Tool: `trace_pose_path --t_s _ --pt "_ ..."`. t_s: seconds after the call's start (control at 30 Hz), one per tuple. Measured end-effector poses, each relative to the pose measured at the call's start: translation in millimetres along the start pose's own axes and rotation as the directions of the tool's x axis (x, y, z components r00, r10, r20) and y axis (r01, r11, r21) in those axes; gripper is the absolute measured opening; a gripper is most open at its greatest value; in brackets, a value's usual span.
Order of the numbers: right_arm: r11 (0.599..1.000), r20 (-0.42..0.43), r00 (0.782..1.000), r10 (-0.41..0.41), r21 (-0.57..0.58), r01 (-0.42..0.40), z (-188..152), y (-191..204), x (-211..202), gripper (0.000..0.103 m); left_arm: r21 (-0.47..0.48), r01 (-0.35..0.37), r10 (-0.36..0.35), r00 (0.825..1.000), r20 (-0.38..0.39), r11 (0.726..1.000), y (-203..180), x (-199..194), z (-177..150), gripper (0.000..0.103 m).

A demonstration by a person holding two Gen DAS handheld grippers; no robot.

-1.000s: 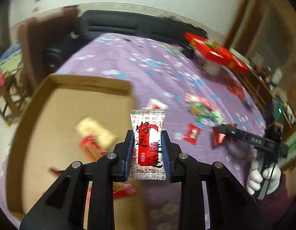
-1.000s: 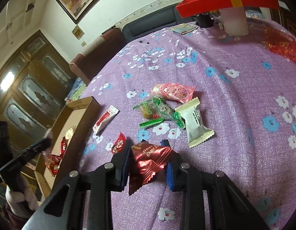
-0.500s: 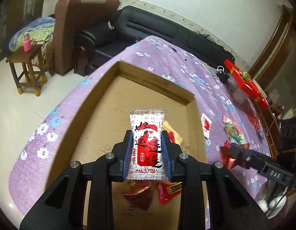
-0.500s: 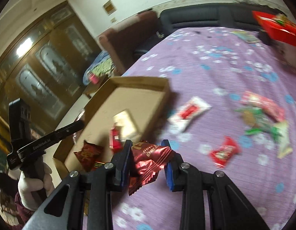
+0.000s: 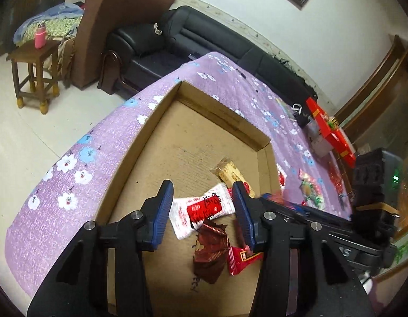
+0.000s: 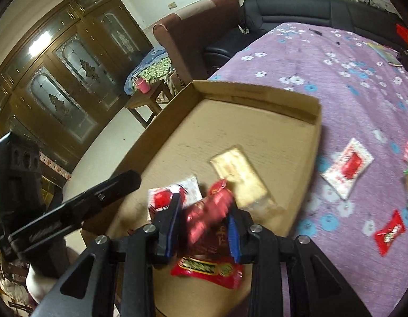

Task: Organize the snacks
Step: 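Carry both snacks over the cardboard tray and open both tools to drop them, then grasp a small red packet with left tool while right tool moves to green candy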

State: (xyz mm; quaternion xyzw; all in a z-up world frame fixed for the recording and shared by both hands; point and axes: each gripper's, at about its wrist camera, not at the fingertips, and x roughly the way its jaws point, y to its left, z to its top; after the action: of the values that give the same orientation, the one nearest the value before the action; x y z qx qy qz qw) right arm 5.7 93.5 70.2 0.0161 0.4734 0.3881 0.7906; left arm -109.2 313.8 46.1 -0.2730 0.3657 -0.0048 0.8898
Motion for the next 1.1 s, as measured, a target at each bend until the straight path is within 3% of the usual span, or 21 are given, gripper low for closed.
trace_pose_path --t_s 0.1,0.4,0.5,0.57,0.77,0.9,1.0,1.1 --pt "1.000 0.000 1.000 -0.005 0.004 0.005 1 2 4 0.050 -0.007 0.006 -0.005 1.000 0.009 1.000 1 -7 -1 0.046" --pt "0.999 0.083 0.996 -0.041 0.015 0.040 -1 -8 -31 0.050 -0.025 0.015 -0.015 1.000 -0.010 1.000 -2 -10 -5 0.047" --pt "0.998 0.118 0.991 -0.060 0.039 0.055 -6 -24 -53 0.055 -0.019 0.027 -0.027 0.999 -0.018 0.999 -9 -10 -8 0.047" --pt "0.995 0.139 0.987 -0.079 0.064 0.071 -13 -39 -70 0.060 -0.013 0.038 -0.038 0.999 -0.019 0.999 -14 -11 -9 0.047" --pt "0.963 0.177 0.964 -0.198 0.218 0.158 -38 -112 -119 0.061 0.001 0.074 -0.074 0.997 0.001 0.997 -31 -19 -10 0.047" --pt "0.923 0.197 0.940 -0.280 0.326 0.206 -55 -159 -150 0.061 0.021 0.100 -0.100 0.995 -0.010 0.995 -49 -17 -12 0.057" --pt "0.902 0.205 0.925 -0.321 0.364 0.233 -62 -181 -163 0.061 0.056 0.130 -0.128 0.991 -0.036 0.990 -68 -11 -15 0.057" --pt "0.894 0.194 0.923 -0.331 0.377 0.242 -64 -192 -163 0.061 0.100 0.147 -0.141 0.988 -0.068 0.984 -86 -5 -22 0.057"
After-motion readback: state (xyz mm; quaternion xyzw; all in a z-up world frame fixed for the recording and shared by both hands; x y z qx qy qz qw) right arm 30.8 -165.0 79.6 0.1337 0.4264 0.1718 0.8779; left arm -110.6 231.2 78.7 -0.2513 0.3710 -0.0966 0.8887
